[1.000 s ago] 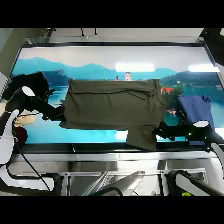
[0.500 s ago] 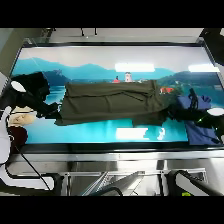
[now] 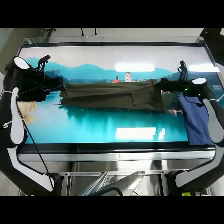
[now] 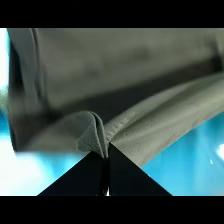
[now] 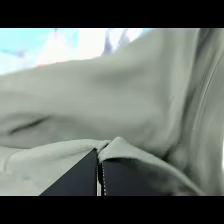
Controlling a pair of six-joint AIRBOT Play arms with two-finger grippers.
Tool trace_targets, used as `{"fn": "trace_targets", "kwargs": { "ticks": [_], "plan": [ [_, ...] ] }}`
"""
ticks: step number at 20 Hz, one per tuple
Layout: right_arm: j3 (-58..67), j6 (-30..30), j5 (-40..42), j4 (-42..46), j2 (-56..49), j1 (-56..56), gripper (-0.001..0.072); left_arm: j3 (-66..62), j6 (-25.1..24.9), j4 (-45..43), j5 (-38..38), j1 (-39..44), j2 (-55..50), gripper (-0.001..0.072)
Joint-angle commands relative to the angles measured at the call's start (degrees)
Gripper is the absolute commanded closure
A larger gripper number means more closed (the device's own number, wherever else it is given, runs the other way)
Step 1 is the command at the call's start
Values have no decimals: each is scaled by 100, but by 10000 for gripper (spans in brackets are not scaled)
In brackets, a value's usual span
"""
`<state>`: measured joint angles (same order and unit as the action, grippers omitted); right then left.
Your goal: Fold the shirts.
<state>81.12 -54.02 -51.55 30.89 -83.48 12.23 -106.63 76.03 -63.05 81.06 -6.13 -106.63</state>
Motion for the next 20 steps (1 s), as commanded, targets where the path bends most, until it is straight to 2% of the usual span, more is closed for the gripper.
{"fn": "trace_targets", "kwargs": {
  "ticks": [1, 3, 4, 5, 6, 7, 8, 9, 11, 13, 20],
  "plan": [
    [881, 476, 181, -35, -1029, -138, 688, -925, 70, 13, -382, 103, -911, 693],
    [964, 693, 297, -74, -1154, -166, 679, -1128, 81, 13, -387, 122, -1248, 694],
    [975, 719, 313, -72, -1150, -155, 596, -1069, 98, 9, -433, 120, -1307, 693],
    [1014, 743, 297, -52, -1110, -105, 340, -999, 107, 7, -474, 90, -1316, 684],
    [1086, 756, 219, 66, -1040, -24, 223, -981, 105, 9, -468, 42, -1314, 299],
    [1156, 723, 131, 245, -970, 76, 216, -1036, 162, 13, -444, -15, -1314, 37],
    [1211, 503, 37, 483, -916, 199, 151, -1134, 164, 15, -363, -79, -1307, 37],
    [1226, 168, -63, 662, -903, 321, 51, -1211, 236, 17, -313, -164, -1272, 38],
    [1224, -221, -527, 772, -964, 555, 45, -1220, 391, 28, -323, -251, -1134, 38],
    [1224, -238, -866, 754, -1080, 599, 45, -1220, 424, 28, -350, -260, -975, 38],
    [1224, -234, -1091, 595, -1530, 273, 47, -1169, 422, 31, -636, 341, -647, 39]
  ]
}}
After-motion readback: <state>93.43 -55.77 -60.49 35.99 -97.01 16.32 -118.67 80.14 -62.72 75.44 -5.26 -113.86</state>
